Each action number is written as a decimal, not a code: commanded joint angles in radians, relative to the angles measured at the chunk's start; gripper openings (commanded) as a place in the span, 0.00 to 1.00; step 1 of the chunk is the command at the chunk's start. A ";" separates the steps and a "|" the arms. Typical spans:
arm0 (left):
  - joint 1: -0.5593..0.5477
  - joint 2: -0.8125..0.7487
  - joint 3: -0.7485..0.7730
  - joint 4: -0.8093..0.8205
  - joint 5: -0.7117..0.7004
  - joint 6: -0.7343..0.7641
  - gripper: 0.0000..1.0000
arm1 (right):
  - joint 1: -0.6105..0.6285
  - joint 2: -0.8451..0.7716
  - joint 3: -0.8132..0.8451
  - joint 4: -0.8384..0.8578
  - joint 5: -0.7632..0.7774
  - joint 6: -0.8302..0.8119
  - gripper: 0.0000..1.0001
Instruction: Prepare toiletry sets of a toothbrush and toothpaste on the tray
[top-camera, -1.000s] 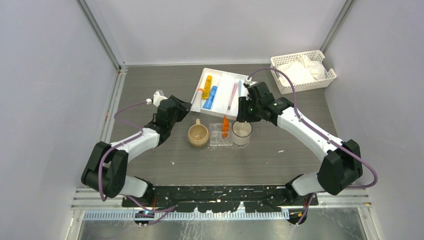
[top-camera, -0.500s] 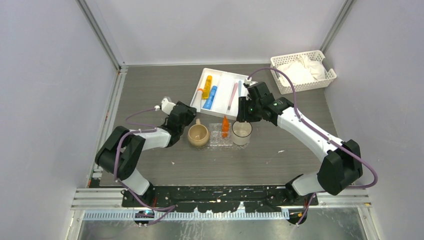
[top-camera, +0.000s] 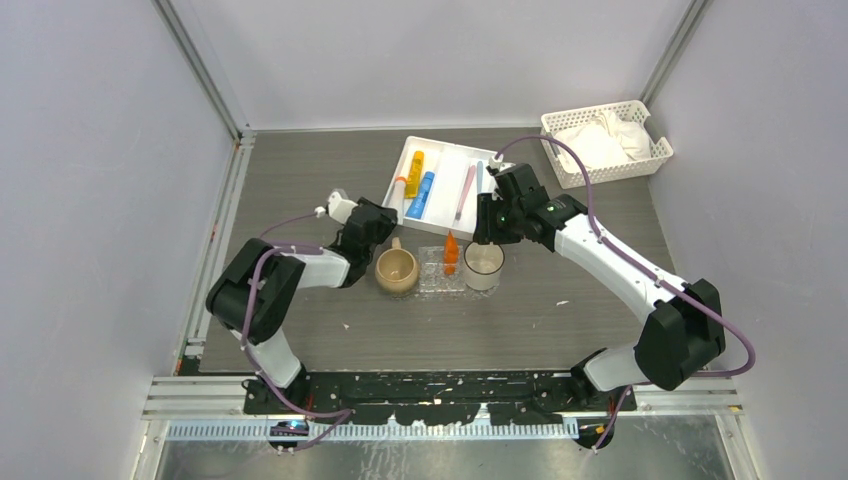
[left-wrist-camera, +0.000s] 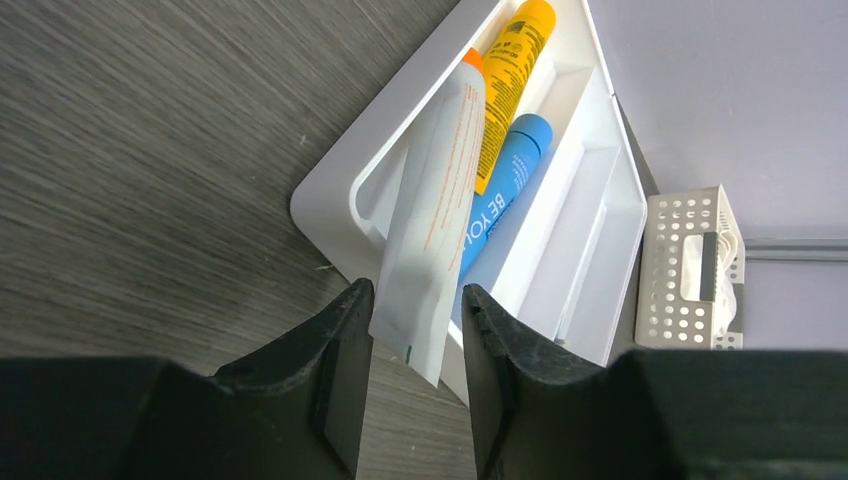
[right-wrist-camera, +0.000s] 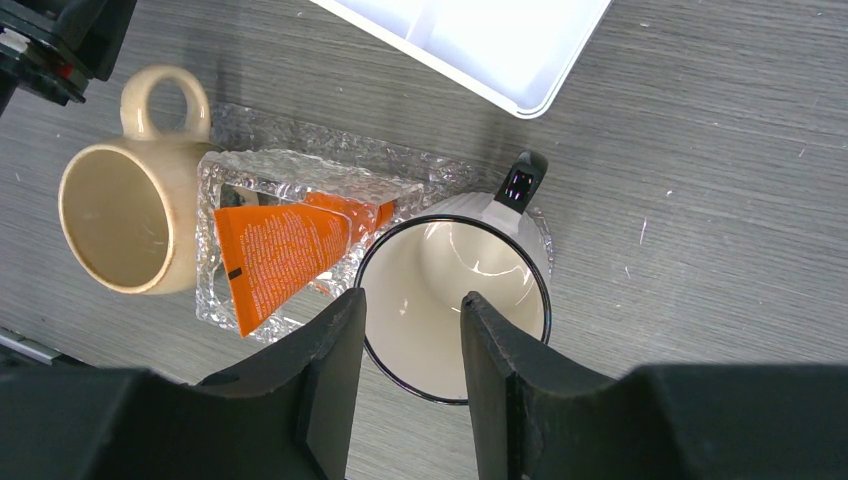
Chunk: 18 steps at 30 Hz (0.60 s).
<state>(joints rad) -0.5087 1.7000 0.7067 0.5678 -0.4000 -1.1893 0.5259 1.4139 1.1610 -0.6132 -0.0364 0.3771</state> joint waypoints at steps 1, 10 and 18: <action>0.001 0.029 0.042 0.085 -0.014 -0.006 0.37 | -0.003 -0.020 -0.001 0.033 -0.004 0.003 0.45; 0.001 0.037 0.047 0.087 -0.007 -0.007 0.24 | -0.004 -0.008 -0.006 0.041 -0.007 0.002 0.45; 0.007 0.044 0.063 0.086 -0.010 -0.011 0.05 | -0.004 -0.010 -0.011 0.042 -0.003 0.001 0.45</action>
<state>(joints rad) -0.5083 1.7412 0.7277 0.5972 -0.3923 -1.2045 0.5259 1.4139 1.1538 -0.5995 -0.0364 0.3771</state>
